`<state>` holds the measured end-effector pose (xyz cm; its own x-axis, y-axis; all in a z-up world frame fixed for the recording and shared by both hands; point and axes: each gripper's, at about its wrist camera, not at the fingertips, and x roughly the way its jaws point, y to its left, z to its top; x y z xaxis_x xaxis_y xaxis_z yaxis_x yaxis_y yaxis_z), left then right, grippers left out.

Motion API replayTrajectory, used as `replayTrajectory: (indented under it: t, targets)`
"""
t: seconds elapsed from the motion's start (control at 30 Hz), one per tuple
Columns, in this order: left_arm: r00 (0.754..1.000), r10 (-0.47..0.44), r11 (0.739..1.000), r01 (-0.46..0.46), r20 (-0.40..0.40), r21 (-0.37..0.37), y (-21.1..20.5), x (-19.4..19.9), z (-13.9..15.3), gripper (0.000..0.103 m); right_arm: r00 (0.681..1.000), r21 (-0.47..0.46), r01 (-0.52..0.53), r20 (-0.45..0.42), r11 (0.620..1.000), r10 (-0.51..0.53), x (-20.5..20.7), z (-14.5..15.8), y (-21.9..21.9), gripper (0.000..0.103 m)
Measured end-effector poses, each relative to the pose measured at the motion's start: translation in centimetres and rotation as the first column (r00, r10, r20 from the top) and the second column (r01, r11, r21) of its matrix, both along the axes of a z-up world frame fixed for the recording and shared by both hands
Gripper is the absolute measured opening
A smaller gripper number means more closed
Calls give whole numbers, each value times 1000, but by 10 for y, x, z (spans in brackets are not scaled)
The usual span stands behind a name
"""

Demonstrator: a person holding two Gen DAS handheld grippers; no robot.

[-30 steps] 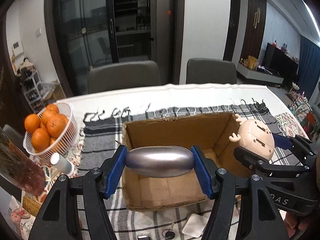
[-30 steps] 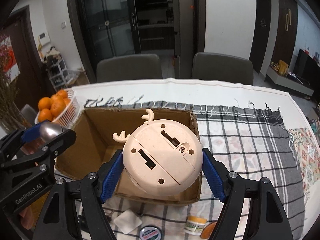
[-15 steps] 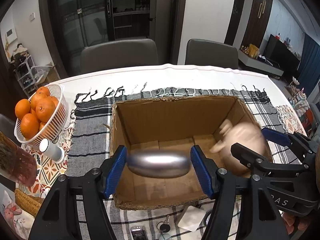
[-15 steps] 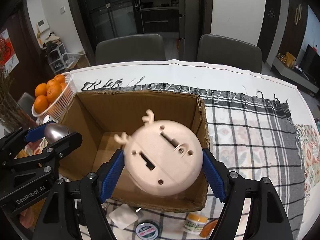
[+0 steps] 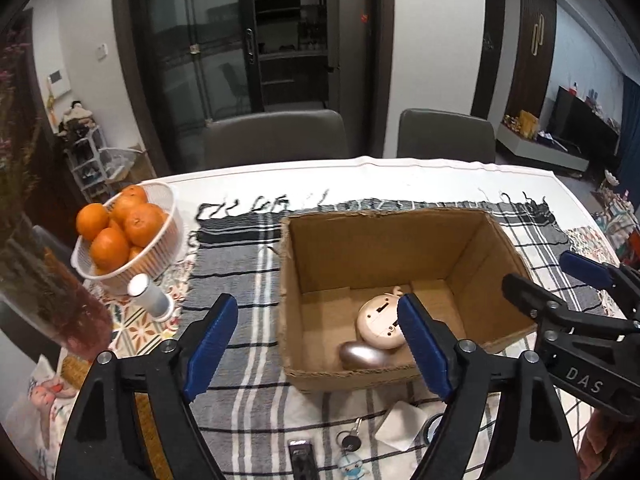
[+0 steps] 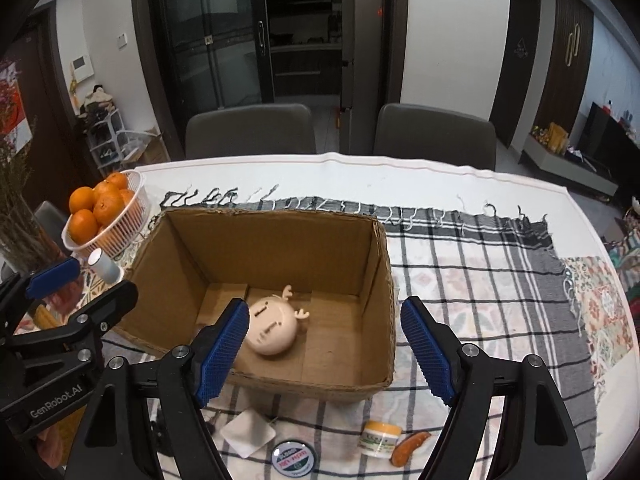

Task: Organize rigid objects
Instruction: 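Withdraw both grippers from the box back toward the remaining items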

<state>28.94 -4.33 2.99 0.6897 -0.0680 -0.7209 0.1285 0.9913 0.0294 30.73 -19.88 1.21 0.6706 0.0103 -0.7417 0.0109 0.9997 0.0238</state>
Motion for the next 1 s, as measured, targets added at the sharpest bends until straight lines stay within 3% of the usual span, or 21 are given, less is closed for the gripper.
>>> replayTrajectory:
  t: [0.43,0.8,1.0]
  targets:
    - [995,54,997,-58,89,44,15,-58,14,88,999,20,-11,53,1000,9,-51,12,13,79]
    - [993,83,995,-87,81,47,29,-92,11,88,996,14,-46,77,999,44,-82,16,29,79]
    - [992,109,993,-112,70,45,35,-109,-1,88,999,35,-35,42,999,34,-91,4,30,79]
